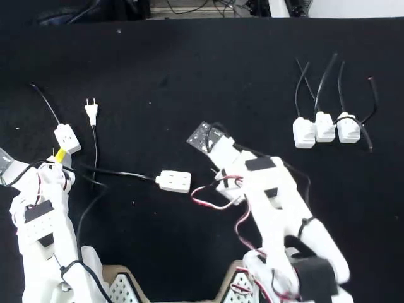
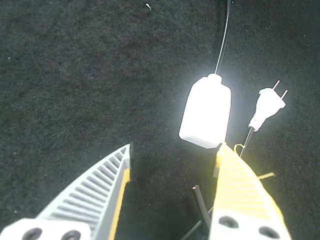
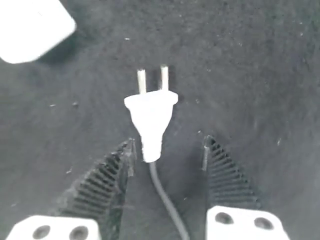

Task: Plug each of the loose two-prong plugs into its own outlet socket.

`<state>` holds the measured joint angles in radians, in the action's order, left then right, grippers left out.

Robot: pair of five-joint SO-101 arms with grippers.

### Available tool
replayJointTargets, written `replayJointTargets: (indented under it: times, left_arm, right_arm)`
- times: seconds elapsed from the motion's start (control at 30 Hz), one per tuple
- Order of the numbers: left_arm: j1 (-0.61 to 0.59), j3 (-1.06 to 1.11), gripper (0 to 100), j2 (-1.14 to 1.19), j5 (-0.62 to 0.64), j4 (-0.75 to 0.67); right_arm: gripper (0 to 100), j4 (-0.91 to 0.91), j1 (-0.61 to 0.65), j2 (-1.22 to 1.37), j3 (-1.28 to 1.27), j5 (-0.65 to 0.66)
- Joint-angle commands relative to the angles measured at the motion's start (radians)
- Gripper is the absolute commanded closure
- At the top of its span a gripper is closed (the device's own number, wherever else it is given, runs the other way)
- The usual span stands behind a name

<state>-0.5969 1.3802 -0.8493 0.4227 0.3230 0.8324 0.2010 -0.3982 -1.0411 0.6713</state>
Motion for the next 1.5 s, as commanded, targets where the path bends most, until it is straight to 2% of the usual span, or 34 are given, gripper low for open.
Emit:
replayJointTargets:
  times: [0.0,0.13,0.3,0.4,0.67,0.9,1.03,1.23,1.47]
  left_arm:
    - [0.013,-0.044,73,-0.02,0.003,-0.02]
    - [0.013,-0.045,73,-0.02,0.003,-0.02]
    - [0.013,-0.044,73,-0.02,0.003,-0.02]
    - [0.013,-0.044,73,-0.02,0.003,-0.02]
    - [0.013,-0.044,73,-0.02,0.003,-0.02]
    - [0.013,-0.042,73,-0.02,0.003,-0.02]
    - [0.013,-0.042,73,-0.02,0.003,-0.02]
    - [0.013,-0.042,73,-0.02,0.003,-0.02]
    - [0.013,-0.042,73,-0.02,0.003,-0.02]
  right_arm:
    - [80.4,0.114,0.103,-0.165,0.027,-0.057]
    - [80.4,0.057,0.173,-0.231,-0.074,-0.074]
    - [80.4,-0.14,0.143,-0.231,-0.189,-0.069]
    - [80.5,-0.193,0.103,-0.231,-0.2,-0.032]
    - [80.5,-0.201,0.058,-0.231,-0.2,0.041]
    - [80.5,-0.201,0.054,-0.231,-0.193,0.044]
    - [80.5,-0.192,-0.008,-0.231,-0.153,0.038]
    - [80.5,-0.066,0.08,-0.234,-0.151,0.006]
    - [80.5,-0.206,0.097,-0.189,-0.173,-0.011]
